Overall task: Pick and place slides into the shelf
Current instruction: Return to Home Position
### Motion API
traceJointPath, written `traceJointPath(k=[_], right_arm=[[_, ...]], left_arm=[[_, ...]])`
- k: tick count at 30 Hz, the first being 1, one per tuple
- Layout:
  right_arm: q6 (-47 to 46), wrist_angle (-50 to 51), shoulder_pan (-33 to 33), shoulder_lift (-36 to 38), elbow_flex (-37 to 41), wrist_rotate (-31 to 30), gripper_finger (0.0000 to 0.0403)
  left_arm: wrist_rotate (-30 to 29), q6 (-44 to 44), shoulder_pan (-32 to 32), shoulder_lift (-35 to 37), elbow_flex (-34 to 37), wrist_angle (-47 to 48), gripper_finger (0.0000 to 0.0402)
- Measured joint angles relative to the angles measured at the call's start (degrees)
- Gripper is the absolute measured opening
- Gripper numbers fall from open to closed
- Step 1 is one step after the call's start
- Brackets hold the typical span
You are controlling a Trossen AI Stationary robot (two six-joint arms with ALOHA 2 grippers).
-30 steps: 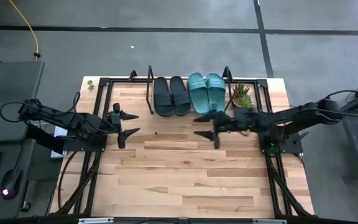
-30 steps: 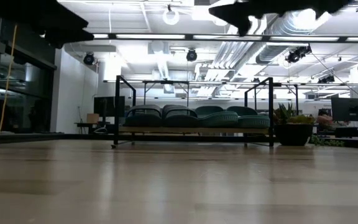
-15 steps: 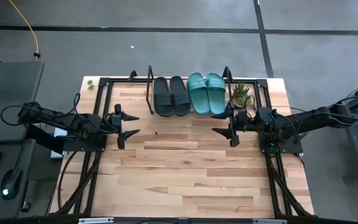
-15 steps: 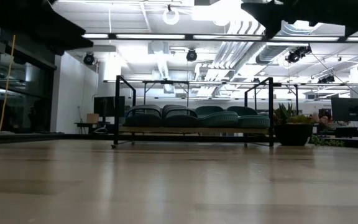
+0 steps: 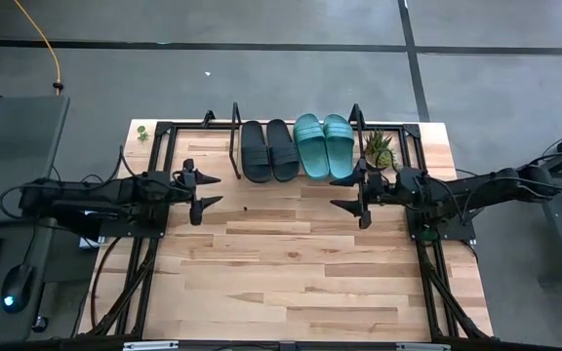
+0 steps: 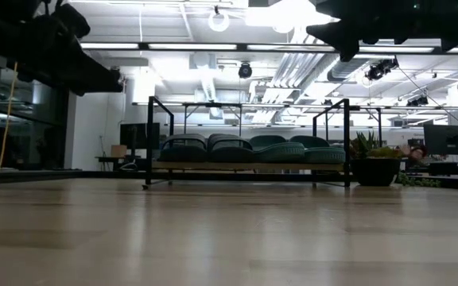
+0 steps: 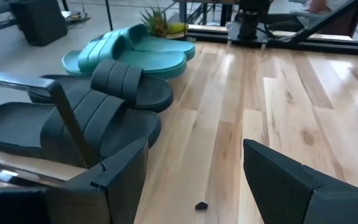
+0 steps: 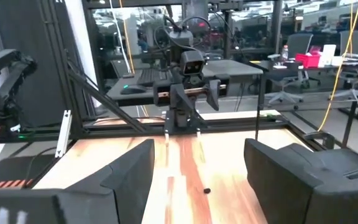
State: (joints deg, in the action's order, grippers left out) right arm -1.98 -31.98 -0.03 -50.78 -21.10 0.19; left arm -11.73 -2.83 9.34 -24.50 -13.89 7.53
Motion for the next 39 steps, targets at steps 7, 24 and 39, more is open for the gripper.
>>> traceJointPath(k=[7,24,39], right_arm=[[0.39,0.08,0.04,0.00,0.00,0.07,0.0238],[-1.05,-10.36,0.05,24.93,20.27,0.07,0.0238],[-1.25,0.06,0.07,34.43,20.52,0.04,0.0238]], left_arm=[[2.32,0.94,0.80,0.11,0.48,-1.33,0.0246],[1.64,1.53,0.77,9.81,0.50,6.10,0.0246],[-0.46,1.07,0.77,24.40,8.49,5.32,0.0246]])
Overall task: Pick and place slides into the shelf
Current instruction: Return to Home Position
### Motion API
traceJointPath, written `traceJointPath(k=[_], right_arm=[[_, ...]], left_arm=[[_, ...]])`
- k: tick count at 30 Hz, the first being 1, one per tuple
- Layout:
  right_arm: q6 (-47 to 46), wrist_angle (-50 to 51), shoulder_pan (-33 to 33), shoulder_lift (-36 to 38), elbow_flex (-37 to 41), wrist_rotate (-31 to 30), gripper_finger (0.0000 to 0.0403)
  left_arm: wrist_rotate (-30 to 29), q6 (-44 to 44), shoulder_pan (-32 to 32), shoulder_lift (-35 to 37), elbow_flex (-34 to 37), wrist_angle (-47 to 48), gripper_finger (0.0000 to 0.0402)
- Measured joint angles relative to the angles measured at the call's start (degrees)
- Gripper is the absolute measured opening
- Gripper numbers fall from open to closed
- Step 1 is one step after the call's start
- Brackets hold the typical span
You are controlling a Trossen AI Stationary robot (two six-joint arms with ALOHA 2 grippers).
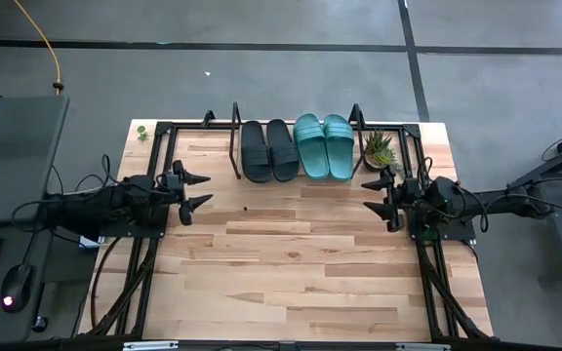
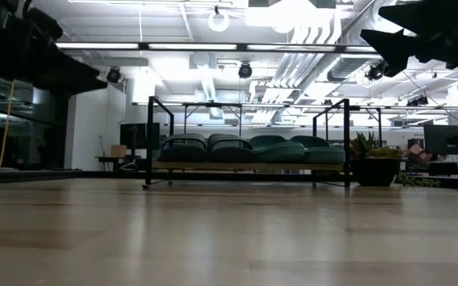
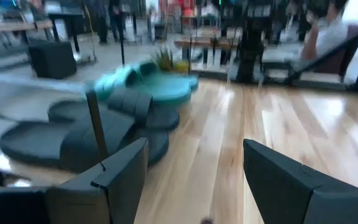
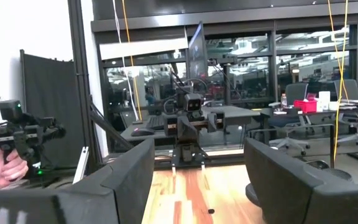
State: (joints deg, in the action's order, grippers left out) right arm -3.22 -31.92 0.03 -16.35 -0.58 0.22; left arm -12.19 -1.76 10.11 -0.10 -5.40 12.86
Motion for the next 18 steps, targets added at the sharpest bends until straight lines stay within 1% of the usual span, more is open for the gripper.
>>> traceJointPath(k=[4,7,12,18], right_arm=[[-0.09,1.23,0.02,-0.05,0.00,-0.13,0.0238],[-0.90,2.24,0.00,-0.03,0.00,-1.70,0.0238],[-1.07,2.95,0.00,-0.03,0.00,-3.41,0.0238],[-1.07,3.11,0.00,-0.03,0.00,-3.63,0.0238]], left_arm=[[1.90,-0.04,0.00,-0.23,1.46,-4.01,0.0246],[3.92,-0.05,0.01,-0.22,2.37,-8.17,0.0246],[4.91,-0.21,0.00,-0.22,4.71,-14.26,0.0246],[5.11,0.08,0.00,-0.22,4.93,-14.93,0.0246]])
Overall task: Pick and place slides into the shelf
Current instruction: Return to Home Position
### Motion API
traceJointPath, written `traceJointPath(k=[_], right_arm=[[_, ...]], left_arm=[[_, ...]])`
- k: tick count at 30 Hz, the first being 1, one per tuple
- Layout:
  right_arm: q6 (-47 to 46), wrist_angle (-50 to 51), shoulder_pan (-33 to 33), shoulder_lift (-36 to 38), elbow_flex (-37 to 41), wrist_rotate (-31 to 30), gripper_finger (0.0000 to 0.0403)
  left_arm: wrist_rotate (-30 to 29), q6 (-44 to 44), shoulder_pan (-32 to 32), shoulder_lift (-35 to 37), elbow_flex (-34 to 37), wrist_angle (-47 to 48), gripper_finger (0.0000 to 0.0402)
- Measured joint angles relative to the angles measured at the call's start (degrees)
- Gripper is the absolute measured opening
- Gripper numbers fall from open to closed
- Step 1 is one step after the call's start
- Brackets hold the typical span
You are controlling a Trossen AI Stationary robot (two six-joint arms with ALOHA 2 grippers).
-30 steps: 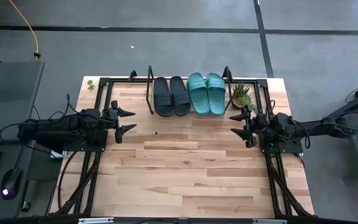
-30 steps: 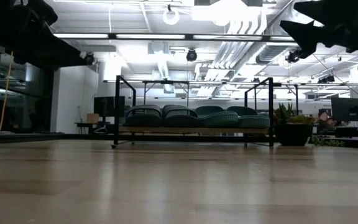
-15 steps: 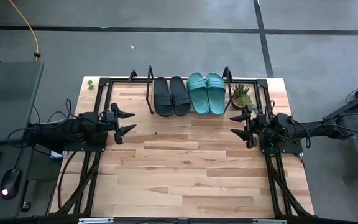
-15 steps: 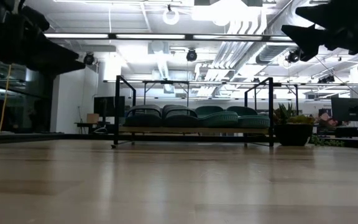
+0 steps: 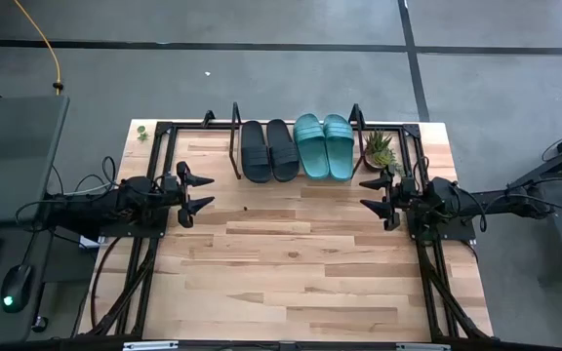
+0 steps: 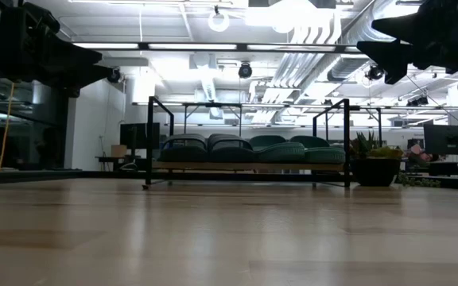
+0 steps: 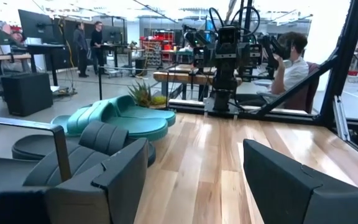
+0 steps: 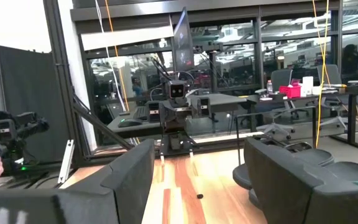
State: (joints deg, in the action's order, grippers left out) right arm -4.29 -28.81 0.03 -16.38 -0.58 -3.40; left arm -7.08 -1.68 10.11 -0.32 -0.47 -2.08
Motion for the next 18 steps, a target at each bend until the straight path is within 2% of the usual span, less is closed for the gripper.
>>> traceJointPath(k=[6,18], right_arm=[[0.10,2.41,0.00,0.00,0.00,0.05,0.0238],[3.50,14.22,0.00,0.00,0.00,0.20,0.0238]], left_arm=[[0.31,1.35,0.00,-0.94,0.00,0.10,0.0246],[0.16,3.79,0.00,-5.77,-0.04,0.08,0.0246]])
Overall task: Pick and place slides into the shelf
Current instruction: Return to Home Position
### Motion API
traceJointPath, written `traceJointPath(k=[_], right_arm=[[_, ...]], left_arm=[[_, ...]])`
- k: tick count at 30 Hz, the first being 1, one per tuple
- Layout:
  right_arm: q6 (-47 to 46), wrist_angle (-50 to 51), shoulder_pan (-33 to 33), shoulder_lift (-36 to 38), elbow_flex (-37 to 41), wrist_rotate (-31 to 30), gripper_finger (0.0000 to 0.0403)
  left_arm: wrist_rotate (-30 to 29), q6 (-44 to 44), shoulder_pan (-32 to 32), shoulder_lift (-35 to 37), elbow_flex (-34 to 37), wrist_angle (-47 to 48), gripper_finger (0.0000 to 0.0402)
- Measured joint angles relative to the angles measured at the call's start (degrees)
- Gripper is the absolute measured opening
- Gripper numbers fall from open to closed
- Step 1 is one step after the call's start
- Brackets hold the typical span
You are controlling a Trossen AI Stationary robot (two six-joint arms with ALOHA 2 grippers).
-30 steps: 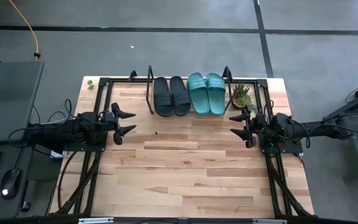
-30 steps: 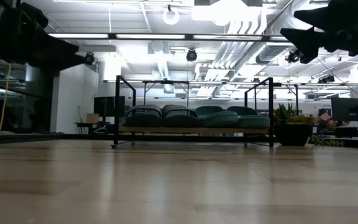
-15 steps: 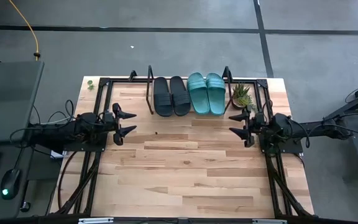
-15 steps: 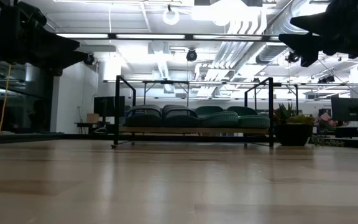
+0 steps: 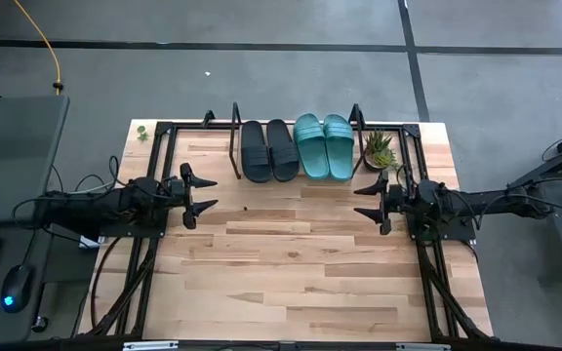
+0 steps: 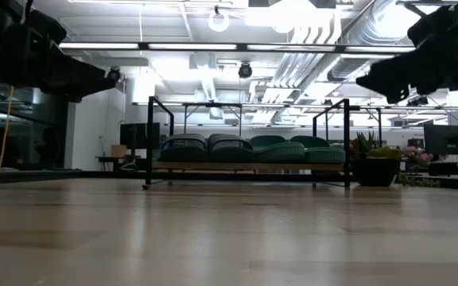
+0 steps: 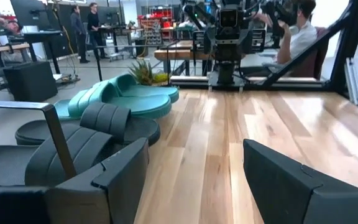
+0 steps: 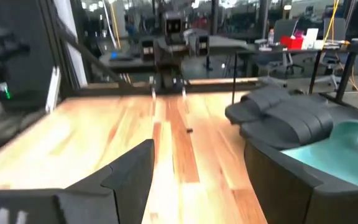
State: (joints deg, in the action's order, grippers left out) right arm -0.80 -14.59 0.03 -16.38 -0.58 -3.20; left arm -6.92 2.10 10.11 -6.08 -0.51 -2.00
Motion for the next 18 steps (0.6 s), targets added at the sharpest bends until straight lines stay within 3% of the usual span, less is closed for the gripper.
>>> traceJointPath(k=[18], right_arm=[[2.78,11.32,-0.02,0.00,0.00,-0.03,0.0238]], left_arm=[[-0.15,0.66,0.00,-0.94,0.00,-0.04,0.0246]])
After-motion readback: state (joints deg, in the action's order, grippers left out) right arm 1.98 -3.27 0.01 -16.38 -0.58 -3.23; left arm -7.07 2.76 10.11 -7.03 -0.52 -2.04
